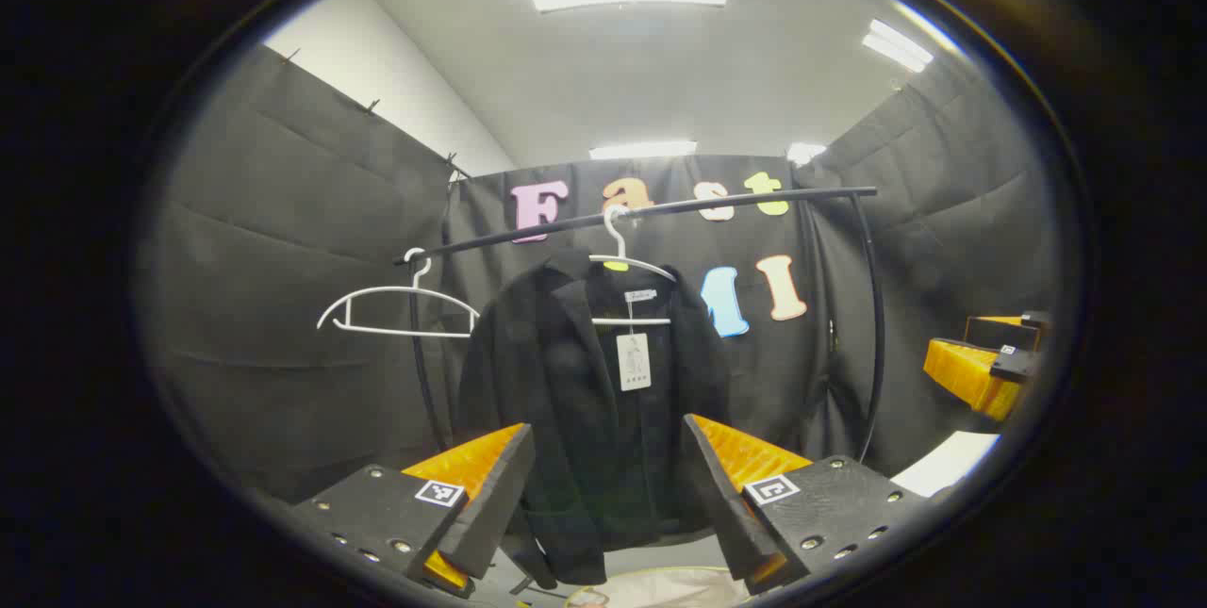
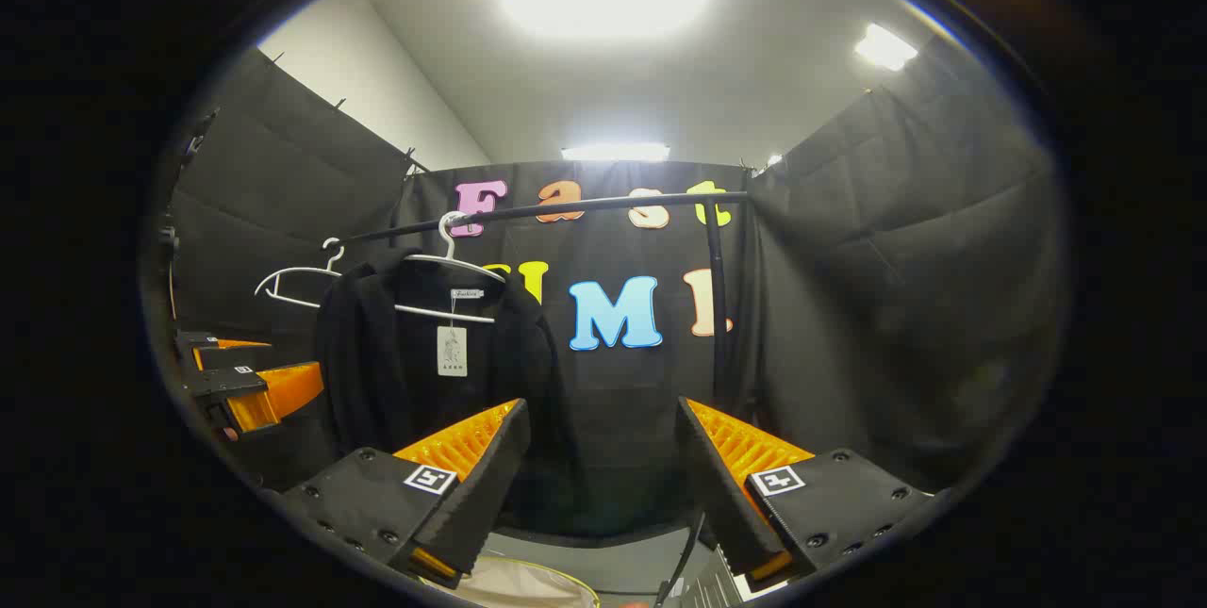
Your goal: Grasp the clothes on the hanger with both hands and then place them into the laundry hamper below.
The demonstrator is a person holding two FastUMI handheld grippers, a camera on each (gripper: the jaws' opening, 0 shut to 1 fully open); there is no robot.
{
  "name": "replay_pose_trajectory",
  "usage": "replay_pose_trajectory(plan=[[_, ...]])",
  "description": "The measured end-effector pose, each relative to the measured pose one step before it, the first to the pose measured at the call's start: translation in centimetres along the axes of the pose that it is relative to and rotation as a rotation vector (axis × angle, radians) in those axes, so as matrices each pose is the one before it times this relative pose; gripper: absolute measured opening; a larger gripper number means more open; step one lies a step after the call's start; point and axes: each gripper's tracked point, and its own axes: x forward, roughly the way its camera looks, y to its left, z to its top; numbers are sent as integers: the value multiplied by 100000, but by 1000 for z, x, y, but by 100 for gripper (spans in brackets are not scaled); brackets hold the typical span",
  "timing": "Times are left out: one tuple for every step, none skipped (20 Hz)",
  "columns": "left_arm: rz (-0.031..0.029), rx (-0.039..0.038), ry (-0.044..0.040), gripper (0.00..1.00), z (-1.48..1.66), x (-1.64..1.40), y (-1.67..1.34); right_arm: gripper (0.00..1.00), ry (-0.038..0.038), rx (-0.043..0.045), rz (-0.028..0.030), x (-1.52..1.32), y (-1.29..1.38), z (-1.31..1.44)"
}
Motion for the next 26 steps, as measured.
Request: replay_pose_trajectory(plan=[[-264,243,-278,92,124,376,-77,97,64,351,-39,295,-48,31],[-181,243,-206,92,17,217,-215,97,-25,518,-103,277,-66,49],[-407,39,-159,92,106,262,-197,96,22,414,-172,313,-128,1],[-376,-93,-68,93,25,237,-284,96,-177,245,-200,172,-201,23],[-280,-209,-138,93,103,312,-145,97,-280,90,-253,252,-171,87],[-236,-92,-98,93,0,287,-342,97,-194,-5,-224,146,-208,12],[-235,136,170,93,17,311,-153,97,-205,74,-157,186,-139,30],[-76,392,173,93,-16,323,-179,97,-79,296,-82,212,-97,-67],[74,417,207,93,64,334,-121,97,32,551,134,245,-45,-88],[362,123,-330,93,215,152,-91,96,80,684,139,194,-66,-108],[487,-265,-558,93,184,139,132,97,370,693,302,258,-2,-76],[441,-459,-490,92,-32,133,56,96,250,376,575,174,76,-156],[141,-250,270,92,-114,97,-68,97,-170,-77,56,202,-82,28],[260,435,658,93,-154,135,-115,97,-713,-28,-389,94,-294,153],[702,920,390,93,9,99,151,97,-549,303,-102,117,-145,125],[758,507,31,92,84,233,96,97,-162,548,257,262,24,-68],[565,-118,-388,92,170,161,193,97,501,464,519,263,1,-48],[1027,-476,-694,92,83,90,234,96,848,134,814,206,74,-225],[813,-684,-235,92,45,46,179,95,604,-385,357,280,40,-100],[657,-370,367,93,-276,-47,192,96,312,-473,-88,261,-126,-7],[681,64,491,93,-167,95,243,96,-260,123,386,300,118,142],[699,215,34,93,22,129,355,96,-135,459,777,324,471,61],[252,438,266,93,75,299,327,96,412,415,725,404,425,-25],[-126,712,420,92,-68,268,318,96,733,239,576,448,457,-185],[-456,797,-65,93,295,213,200,96,157,319,236,445,346,57],[-563,769,-552,92,338,355,243,96,-419,537,-161,449,361,162]])
